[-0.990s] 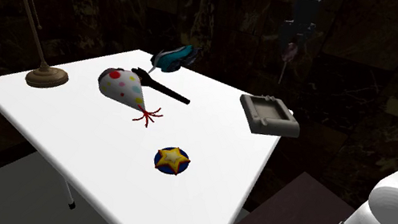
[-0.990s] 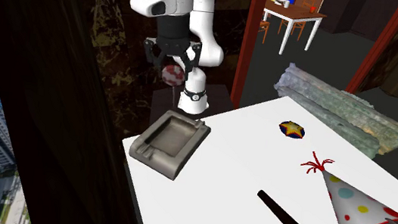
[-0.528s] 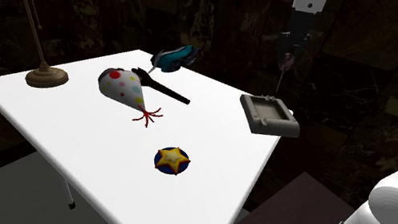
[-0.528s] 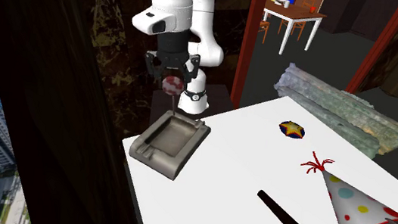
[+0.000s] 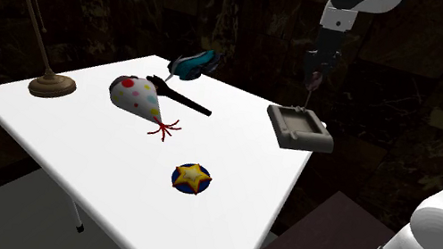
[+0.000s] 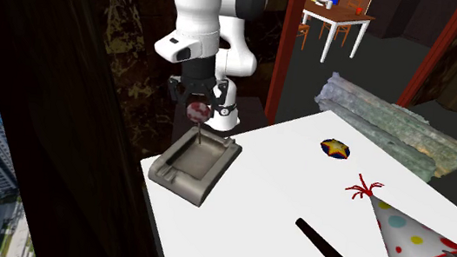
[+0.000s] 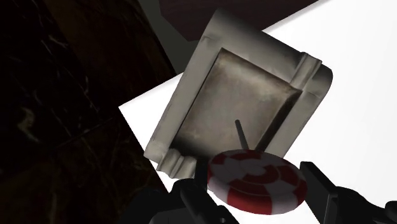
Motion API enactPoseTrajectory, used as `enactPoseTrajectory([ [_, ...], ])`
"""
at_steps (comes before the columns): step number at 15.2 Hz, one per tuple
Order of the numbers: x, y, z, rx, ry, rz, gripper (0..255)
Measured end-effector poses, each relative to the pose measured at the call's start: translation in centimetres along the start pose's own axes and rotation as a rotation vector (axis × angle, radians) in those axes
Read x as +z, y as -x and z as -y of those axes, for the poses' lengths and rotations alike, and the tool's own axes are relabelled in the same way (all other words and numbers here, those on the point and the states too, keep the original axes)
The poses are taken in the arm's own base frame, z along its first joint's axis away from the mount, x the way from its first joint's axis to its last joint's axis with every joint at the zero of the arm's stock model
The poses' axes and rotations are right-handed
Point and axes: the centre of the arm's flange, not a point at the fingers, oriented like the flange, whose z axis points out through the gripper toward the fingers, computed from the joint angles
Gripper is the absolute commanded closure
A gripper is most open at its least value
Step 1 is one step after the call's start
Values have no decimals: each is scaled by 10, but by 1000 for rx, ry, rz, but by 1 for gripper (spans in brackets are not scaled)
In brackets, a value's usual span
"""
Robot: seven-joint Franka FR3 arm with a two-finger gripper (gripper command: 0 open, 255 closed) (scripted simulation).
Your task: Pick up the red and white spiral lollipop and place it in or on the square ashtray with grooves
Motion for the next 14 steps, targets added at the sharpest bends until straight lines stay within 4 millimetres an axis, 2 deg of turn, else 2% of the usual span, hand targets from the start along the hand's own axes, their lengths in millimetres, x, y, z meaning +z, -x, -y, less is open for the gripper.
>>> enactPoseTrajectory([
  [6, 28, -1, 0, 0, 0, 0, 255],
  [12, 32, -1, 0, 0, 0, 0, 255],
  [13, 32, -1, 0, 0, 0, 0, 0],
  [14, 32, -1, 0, 0, 0, 0, 0],
])
